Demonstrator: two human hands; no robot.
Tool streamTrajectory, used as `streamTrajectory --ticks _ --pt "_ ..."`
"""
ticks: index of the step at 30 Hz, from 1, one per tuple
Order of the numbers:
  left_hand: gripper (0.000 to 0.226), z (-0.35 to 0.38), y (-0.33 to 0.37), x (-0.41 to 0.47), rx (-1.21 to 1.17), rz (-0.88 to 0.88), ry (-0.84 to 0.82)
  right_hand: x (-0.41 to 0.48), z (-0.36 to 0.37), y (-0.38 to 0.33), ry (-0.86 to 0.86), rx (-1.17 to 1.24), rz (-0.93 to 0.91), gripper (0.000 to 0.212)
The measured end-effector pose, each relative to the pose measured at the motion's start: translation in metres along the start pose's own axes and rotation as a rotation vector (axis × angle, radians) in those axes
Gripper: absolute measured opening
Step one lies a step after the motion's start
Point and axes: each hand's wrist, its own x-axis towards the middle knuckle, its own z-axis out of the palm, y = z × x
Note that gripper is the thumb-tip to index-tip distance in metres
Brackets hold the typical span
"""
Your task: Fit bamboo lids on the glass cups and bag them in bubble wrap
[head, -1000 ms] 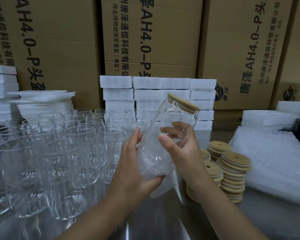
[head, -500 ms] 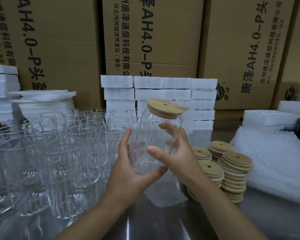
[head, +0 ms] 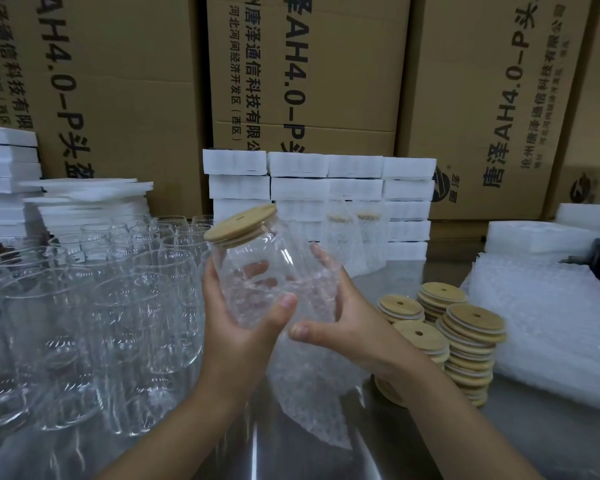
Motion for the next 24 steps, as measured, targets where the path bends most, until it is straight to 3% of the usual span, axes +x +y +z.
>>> streamTrajectory --ticks 2,6,10,15,17,24 --pt "0.078 -0.003 0.001 0.002 -0.010 -0.004 0.029 0.000 -0.002 0.001 -0.057 -0.033 0.025 0.093" --pt "0.106 -0.006 0.005 0.002 0.019 -0.068 -0.036 0.001 -0.002 0.001 -0.055 -0.097 0.036 0.093" --pt "0.094 -0.004 0.007 0.005 -0.024 -0.149 -0.156 0.001 -0.003 0.003 0.008 0.014 -0.026 0.093" --pt "0.101 -0.004 0.007 0.005 0.027 -0.165 -0.306 0.001 -0.005 0.003 0.161 0.088 -0.070 0.077" --pt "0.107 -0.003 0.004 0.005 0.060 -0.197 -0.357 0.000 -0.006 0.003 0.240 0.097 -0.103 0.078" --pt "0.089 0.000 -0.016 -0.001 0.130 -0.287 -0.453 0.001 -0.009 0.000 0.388 0.159 -0.148 0.086"
